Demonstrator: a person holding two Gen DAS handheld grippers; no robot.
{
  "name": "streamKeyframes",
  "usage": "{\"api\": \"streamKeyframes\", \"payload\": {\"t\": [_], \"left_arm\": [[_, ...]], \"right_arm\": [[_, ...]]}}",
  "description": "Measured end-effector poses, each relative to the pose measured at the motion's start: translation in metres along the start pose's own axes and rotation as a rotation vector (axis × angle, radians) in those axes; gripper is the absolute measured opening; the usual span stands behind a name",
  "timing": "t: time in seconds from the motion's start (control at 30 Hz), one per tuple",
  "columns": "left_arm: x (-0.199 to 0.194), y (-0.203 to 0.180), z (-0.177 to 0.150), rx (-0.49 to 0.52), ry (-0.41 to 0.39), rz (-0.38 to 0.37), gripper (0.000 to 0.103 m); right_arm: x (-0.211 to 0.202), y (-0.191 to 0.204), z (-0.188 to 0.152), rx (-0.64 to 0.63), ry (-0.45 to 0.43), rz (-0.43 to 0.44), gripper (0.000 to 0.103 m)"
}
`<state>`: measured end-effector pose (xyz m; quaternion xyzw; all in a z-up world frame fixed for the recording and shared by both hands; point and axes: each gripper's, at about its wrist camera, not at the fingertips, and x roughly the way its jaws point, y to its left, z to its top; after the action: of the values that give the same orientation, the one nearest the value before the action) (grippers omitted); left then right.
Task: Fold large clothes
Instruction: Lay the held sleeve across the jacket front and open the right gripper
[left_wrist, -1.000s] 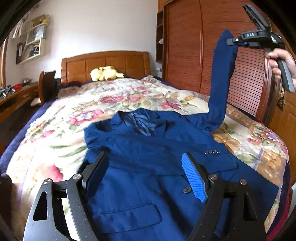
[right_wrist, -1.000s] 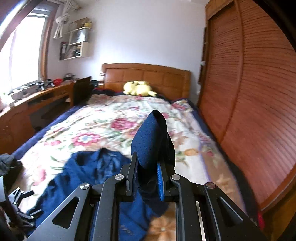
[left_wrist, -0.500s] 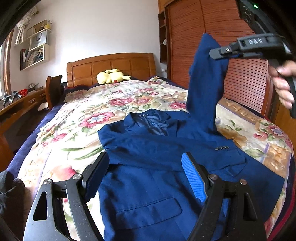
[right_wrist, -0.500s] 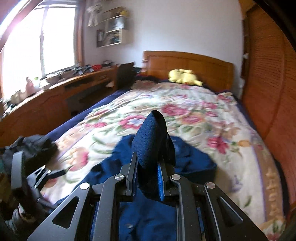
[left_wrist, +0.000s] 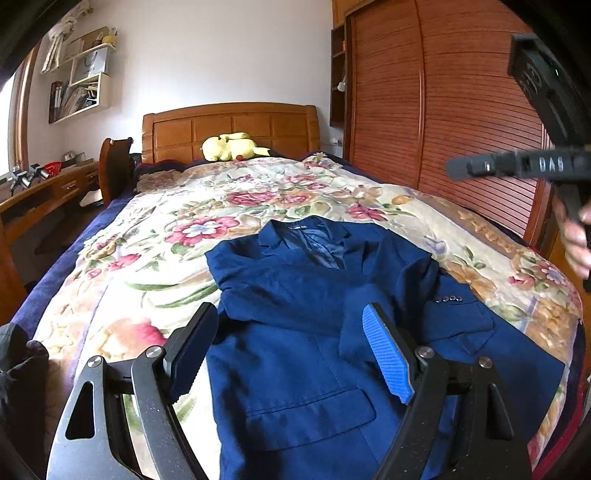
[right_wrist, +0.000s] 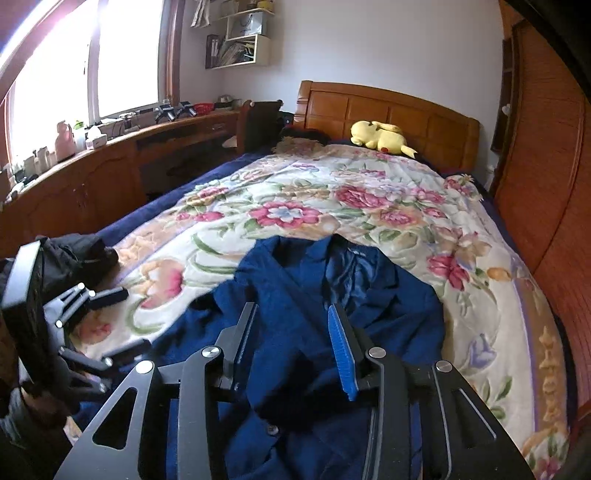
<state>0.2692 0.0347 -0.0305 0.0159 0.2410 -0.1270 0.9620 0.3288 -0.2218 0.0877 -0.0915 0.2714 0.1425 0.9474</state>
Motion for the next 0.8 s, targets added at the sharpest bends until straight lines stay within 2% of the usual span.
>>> {"api": "streamKeyframes", "payload": {"t": [0.23, 0.33, 0.43, 0.6, 0.7, 0.8], "left_arm": [[0.012, -0.013, -0.008, 0.04, 0.035, -0.01, 0.081], [0.02, -0.017, -0.013, 0.046, 0.059, -0.016, 0.081], [0.029, -0.021, -0.018, 0.042, 0.082, -0.024, 0.081], [0.043, -0.034, -0.027, 0.057, 0.121, -0.04, 0.081], [0.051, -0.043, -0.033, 0.069, 0.145, -0.043, 0.081], [0.056, -0.05, -0.037, 0.064, 0.161, -0.059, 0.081]], "right_arm": [[0.055, -0.028, -0.062, 0.1, 0.11, -0.024, 0.04], [0.075, -0.032, -0.09, 0.106, 0.169, -0.061, 0.04], [0.1, -0.043, -0.105, 0.102, 0.224, -0.084, 0.04], [0.14, -0.053, -0.133, 0.112, 0.27, -0.129, 0.04], [0.156, -0.064, -0.146, 0.155, 0.282, -0.188, 0.04], [0.162, -0.07, -0.148, 0.214, 0.244, -0.144, 0.041]]}}
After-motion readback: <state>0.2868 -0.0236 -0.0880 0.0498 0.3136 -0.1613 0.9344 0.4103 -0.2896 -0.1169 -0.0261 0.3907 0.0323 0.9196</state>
